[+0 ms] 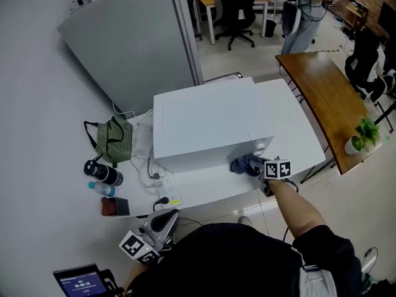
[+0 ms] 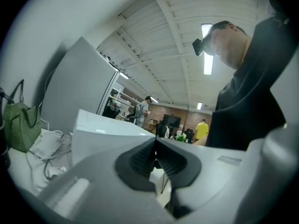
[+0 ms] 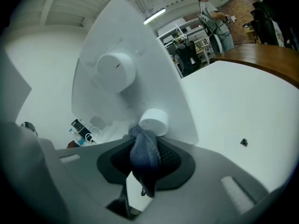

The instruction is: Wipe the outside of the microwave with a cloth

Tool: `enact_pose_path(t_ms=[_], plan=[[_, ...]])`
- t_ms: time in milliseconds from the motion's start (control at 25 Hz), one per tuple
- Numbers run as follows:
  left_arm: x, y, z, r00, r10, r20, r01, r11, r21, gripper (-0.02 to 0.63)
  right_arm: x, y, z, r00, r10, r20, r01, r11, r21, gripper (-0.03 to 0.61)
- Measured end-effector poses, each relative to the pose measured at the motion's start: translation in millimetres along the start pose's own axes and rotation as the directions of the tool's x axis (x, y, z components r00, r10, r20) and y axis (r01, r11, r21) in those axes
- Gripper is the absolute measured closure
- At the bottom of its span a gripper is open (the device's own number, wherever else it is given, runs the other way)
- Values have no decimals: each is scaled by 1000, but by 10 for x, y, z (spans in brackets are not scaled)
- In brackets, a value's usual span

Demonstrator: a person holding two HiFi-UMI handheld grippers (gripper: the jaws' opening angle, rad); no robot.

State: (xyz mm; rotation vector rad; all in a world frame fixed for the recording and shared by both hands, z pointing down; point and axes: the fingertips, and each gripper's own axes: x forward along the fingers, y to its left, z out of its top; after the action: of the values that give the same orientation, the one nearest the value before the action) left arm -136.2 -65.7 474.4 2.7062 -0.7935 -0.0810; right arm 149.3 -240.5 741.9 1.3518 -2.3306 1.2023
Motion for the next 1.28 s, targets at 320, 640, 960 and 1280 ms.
enact_pose_path(t_ms=[320, 640, 960, 1280], plan=[[136, -100, -12, 1000, -15, -28, 15, 1000, 11, 611, -82, -133, -37, 1000, 16, -25, -18, 997, -79, 483], [-33, -39, 50, 1000, 21, -19, -21, 1000, 19, 611, -363, -627, 64, 992, -121, 42, 121, 993, 11, 486], [-209, 44, 2, 999, 31, 36, -31, 999, -6, 611, -556, -272, 132, 997, -72, 27, 73, 997, -14, 488], [-772, 275, -216, 986, 153, 67, -150, 988, -35, 611, 1259, 1815, -784, 941, 237, -241, -282, 944, -172, 488]])
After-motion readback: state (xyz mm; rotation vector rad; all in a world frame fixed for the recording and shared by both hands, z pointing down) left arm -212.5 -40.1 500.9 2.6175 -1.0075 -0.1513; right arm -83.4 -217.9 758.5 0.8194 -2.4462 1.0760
